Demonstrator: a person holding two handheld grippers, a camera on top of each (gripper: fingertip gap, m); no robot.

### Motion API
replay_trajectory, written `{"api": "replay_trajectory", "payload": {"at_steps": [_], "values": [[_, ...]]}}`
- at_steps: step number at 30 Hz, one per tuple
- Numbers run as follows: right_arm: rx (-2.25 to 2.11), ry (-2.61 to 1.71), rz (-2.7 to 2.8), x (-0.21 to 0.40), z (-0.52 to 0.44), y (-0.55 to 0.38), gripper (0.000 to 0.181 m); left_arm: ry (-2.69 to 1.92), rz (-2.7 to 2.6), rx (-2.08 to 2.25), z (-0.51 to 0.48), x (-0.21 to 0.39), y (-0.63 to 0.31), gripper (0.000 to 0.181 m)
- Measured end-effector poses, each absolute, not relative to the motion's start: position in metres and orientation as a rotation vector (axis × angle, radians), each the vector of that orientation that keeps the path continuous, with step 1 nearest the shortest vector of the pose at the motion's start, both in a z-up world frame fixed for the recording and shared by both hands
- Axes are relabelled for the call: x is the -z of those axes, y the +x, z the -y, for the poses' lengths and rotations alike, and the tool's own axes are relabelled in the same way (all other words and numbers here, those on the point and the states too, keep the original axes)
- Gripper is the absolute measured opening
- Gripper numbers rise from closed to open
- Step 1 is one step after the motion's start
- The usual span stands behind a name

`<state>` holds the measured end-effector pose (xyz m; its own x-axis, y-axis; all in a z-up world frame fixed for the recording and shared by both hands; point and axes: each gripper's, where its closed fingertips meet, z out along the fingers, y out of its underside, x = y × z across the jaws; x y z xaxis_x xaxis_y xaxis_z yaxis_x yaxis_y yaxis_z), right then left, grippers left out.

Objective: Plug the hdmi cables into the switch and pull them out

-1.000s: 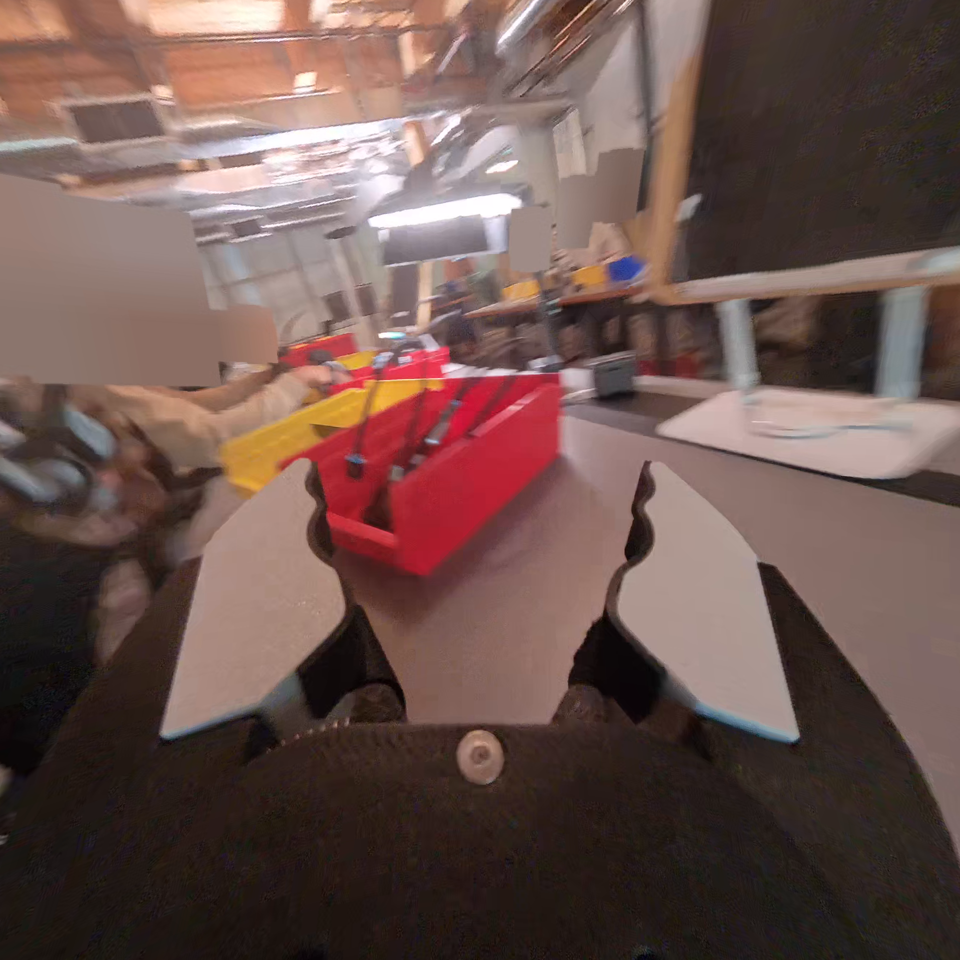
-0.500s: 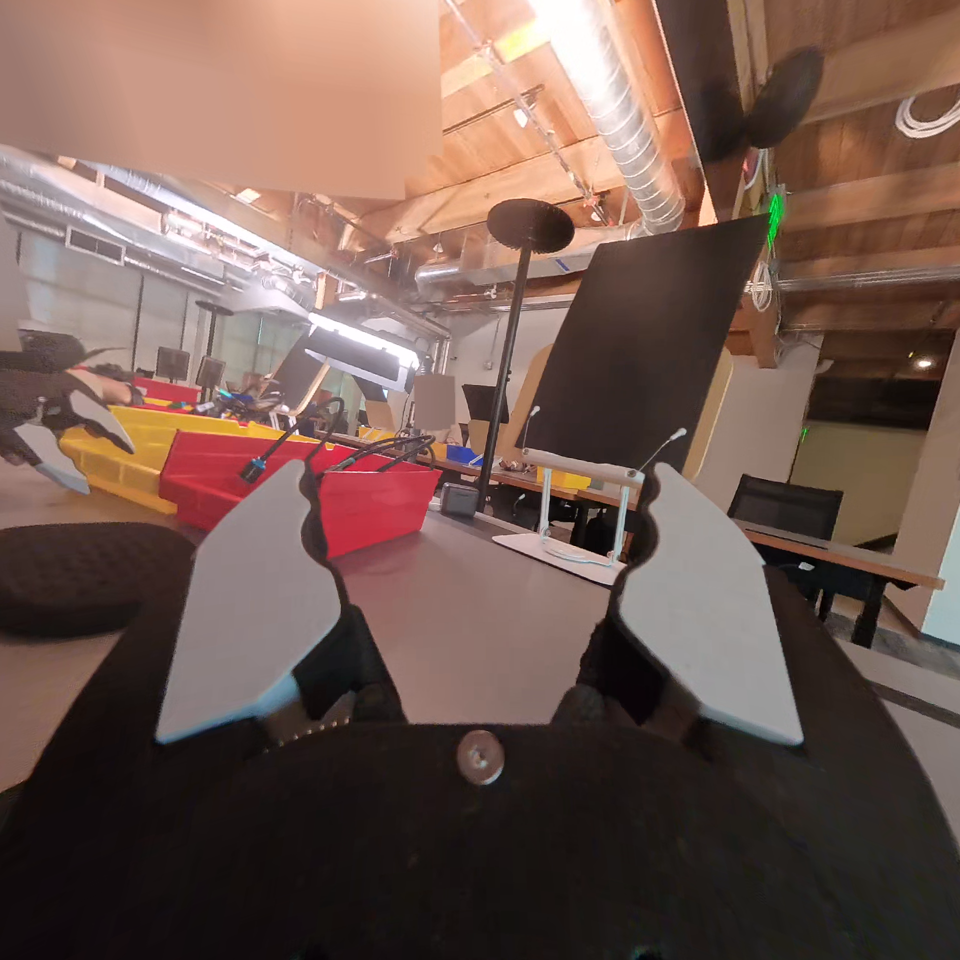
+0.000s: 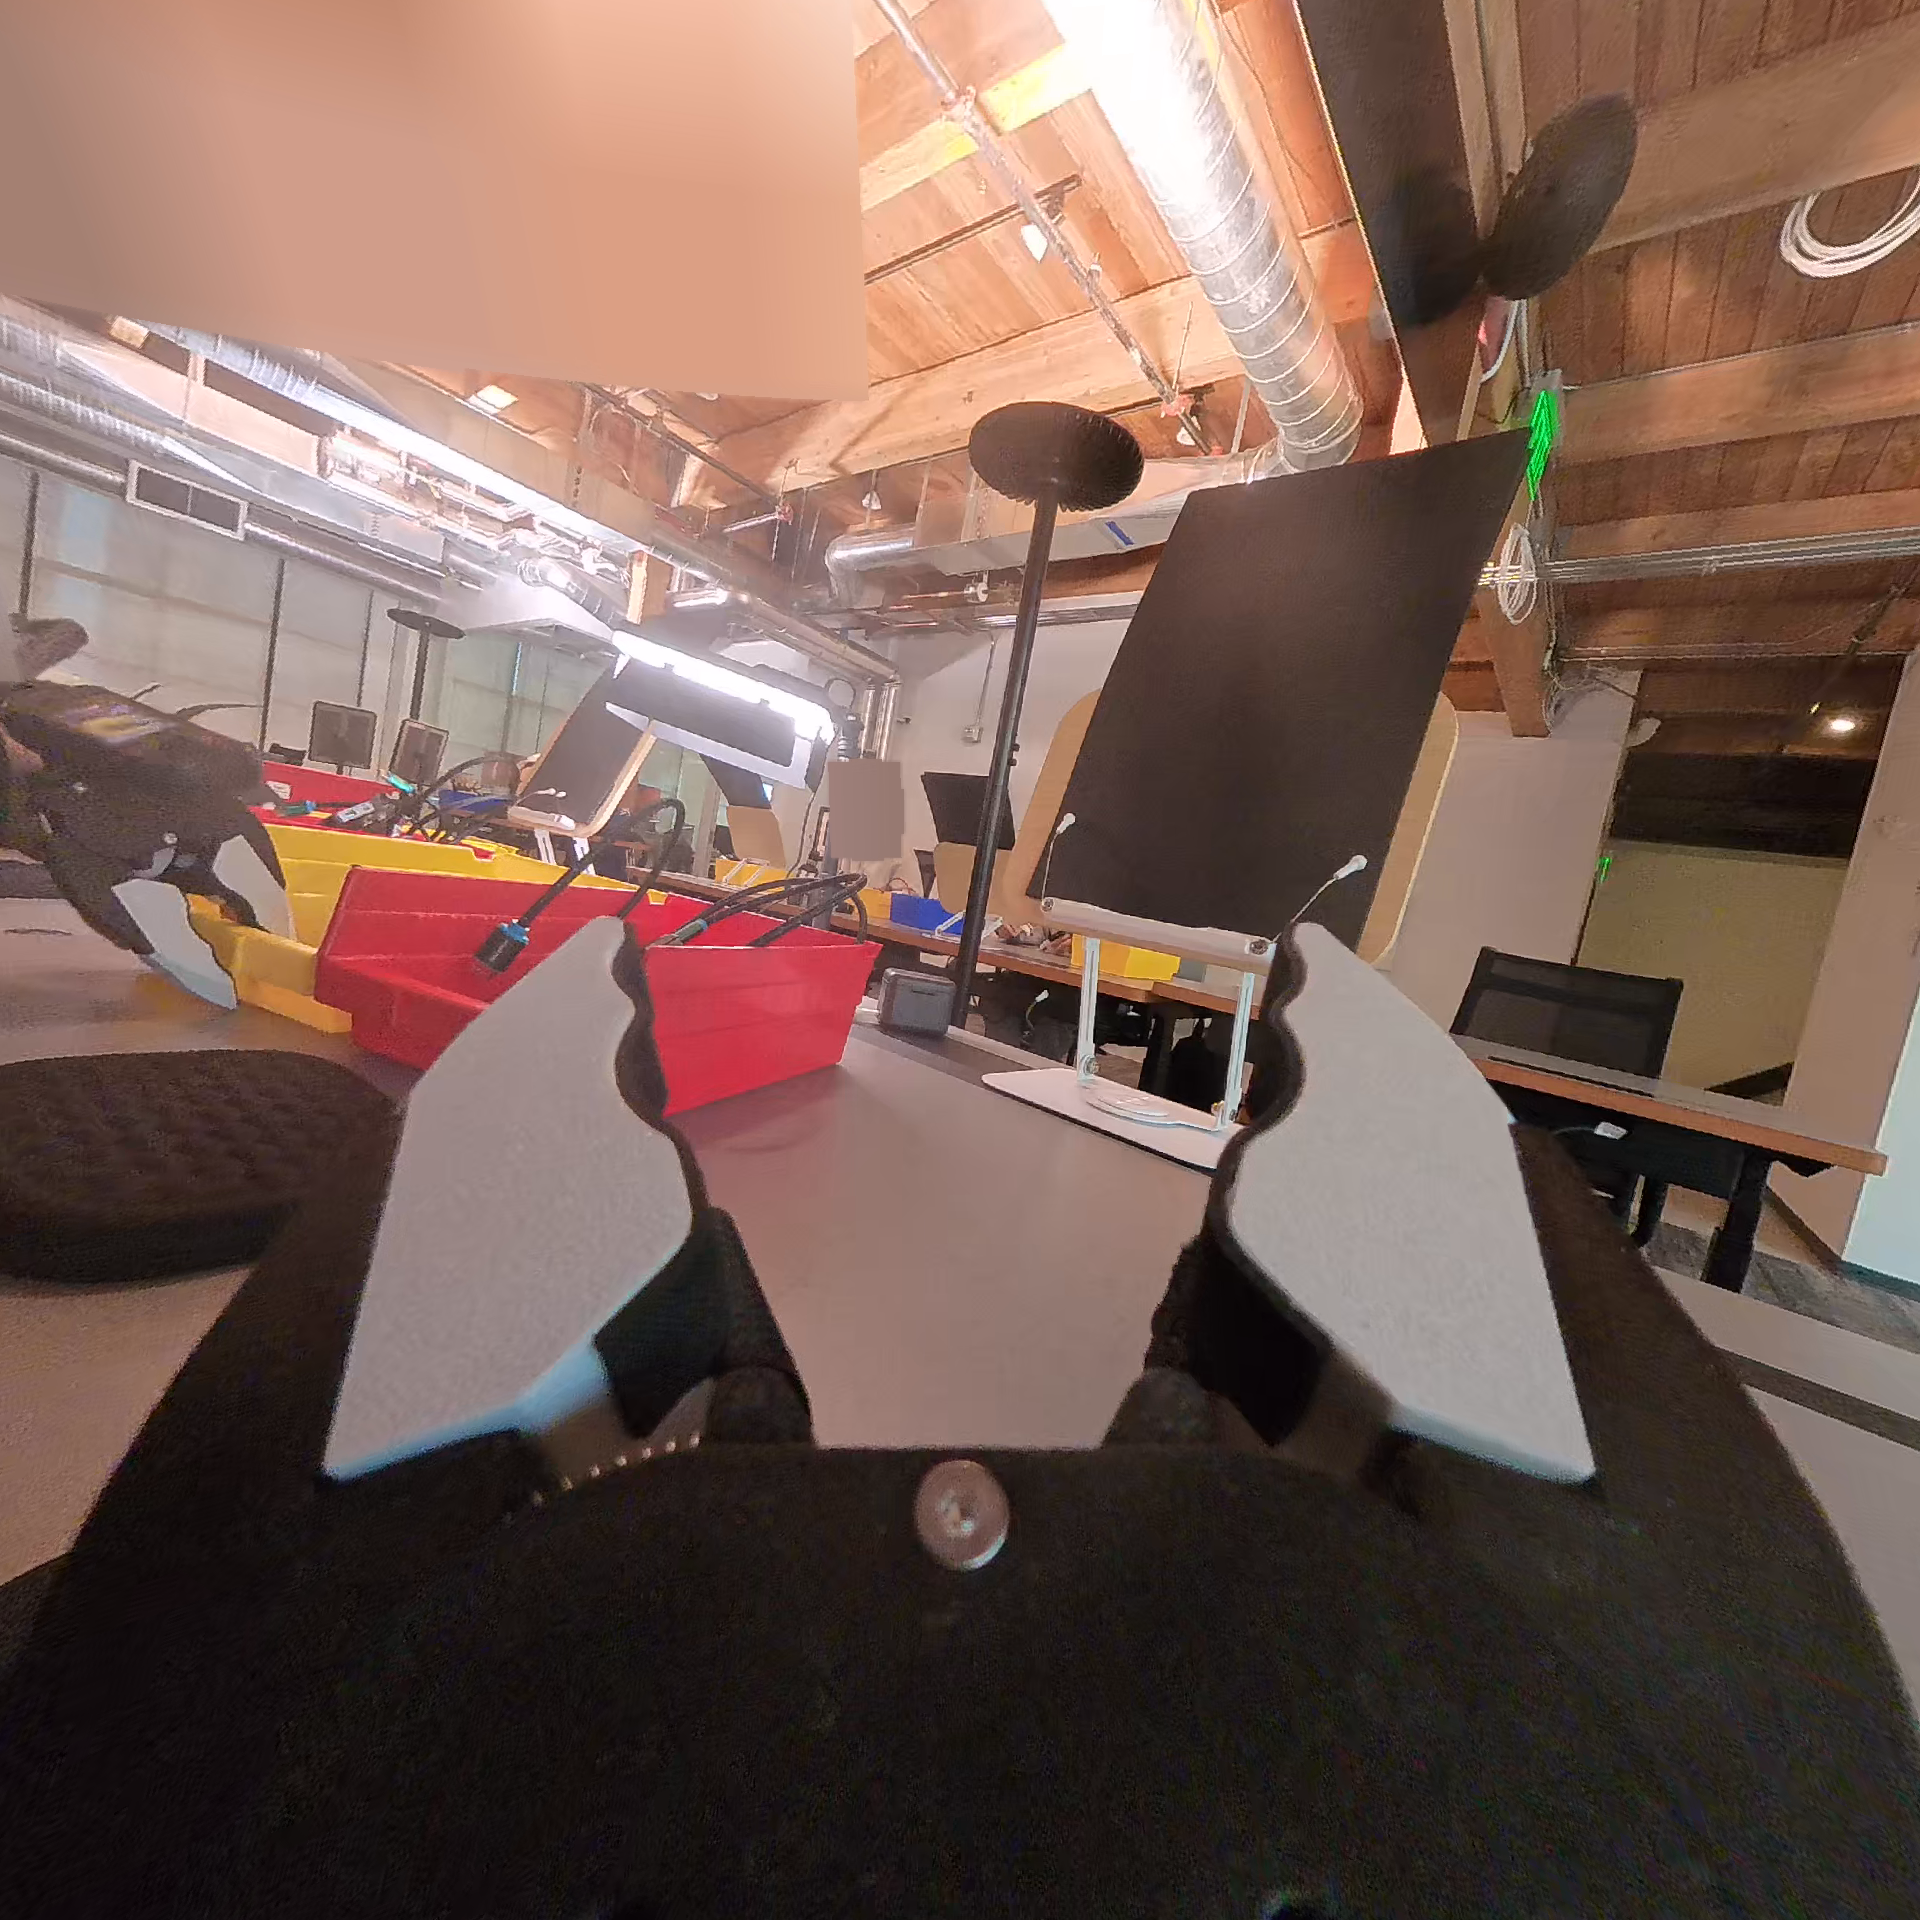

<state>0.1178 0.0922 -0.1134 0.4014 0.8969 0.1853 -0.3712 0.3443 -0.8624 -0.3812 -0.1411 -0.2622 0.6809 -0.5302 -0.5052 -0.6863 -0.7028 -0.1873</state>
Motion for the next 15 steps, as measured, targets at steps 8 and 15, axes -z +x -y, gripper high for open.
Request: {"api": "replay_trajectory", "payload": {"at_steps": [8, 15], "values": [[-0.932, -0.840, 0.751, 0.114, -0.093, 0.118, 0.108, -2.385, -0.926, -1.194, 0.145, 0.250, -0.388, 0.032], [-0.924, -0.839, 0.755, 0.115, -0.092, 0.117, 0.106, -2.331, -0.767, -1.494, 0.158, 0.226, -0.398, 0.035]]}}
